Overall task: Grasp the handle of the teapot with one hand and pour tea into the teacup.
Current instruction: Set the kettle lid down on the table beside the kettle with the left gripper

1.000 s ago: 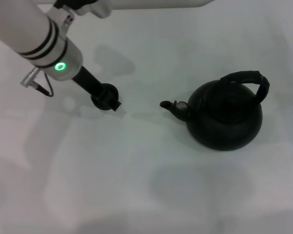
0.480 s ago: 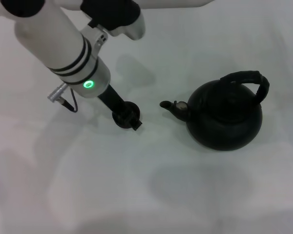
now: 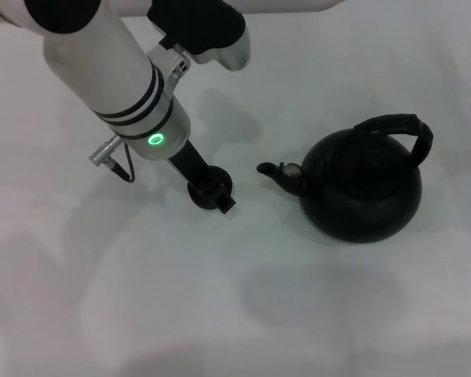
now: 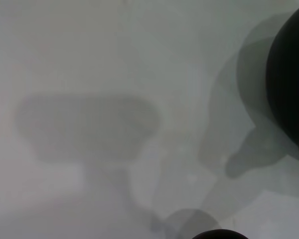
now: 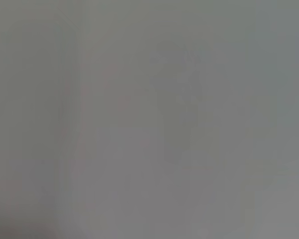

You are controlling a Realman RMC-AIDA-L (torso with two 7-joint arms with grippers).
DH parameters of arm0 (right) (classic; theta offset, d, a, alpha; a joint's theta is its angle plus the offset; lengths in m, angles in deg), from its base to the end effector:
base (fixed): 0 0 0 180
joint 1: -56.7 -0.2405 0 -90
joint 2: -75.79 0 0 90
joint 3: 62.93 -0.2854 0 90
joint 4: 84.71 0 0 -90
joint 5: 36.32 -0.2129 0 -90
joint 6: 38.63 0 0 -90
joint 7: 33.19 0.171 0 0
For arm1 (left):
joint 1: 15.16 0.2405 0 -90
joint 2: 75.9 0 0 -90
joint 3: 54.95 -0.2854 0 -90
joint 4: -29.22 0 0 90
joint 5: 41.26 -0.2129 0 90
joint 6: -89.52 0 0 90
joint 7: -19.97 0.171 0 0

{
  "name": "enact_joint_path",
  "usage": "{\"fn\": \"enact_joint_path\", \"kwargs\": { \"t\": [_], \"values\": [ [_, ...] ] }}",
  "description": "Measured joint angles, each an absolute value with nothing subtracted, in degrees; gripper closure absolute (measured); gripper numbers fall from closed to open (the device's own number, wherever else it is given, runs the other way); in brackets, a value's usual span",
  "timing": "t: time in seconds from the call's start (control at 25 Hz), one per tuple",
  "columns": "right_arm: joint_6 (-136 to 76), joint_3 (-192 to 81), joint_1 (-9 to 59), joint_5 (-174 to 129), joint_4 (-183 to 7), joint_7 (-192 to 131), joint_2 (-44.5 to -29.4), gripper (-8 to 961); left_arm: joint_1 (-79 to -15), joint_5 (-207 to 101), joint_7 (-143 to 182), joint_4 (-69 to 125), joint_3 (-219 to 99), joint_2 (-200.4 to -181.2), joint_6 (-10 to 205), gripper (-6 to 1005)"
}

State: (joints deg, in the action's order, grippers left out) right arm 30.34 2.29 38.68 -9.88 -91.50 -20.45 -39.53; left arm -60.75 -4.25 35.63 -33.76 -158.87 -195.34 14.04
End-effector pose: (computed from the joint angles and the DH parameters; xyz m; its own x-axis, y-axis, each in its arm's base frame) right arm 0.4102 0.3312 0.0169 0.8314 0.0013 -0.5557 -0.5495 -0.1461 -0.8226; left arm -0.1701 0.3722 -0.1342 0.7159 0.6207 -0.3197 0.4935 -0.7738 -0.3972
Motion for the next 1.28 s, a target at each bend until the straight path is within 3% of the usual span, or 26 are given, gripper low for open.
{"fn": "enact_joint_path", "kwargs": {
  "t": [1.28],
  "values": [
    [29.94, 2.22, 38.16, -10.22, -91.65, -20.89, -39.53, 108, -61.89, -4.32, 35.96, -31.25, -160.51, -195.25, 14.86, 306]
  ]
}}
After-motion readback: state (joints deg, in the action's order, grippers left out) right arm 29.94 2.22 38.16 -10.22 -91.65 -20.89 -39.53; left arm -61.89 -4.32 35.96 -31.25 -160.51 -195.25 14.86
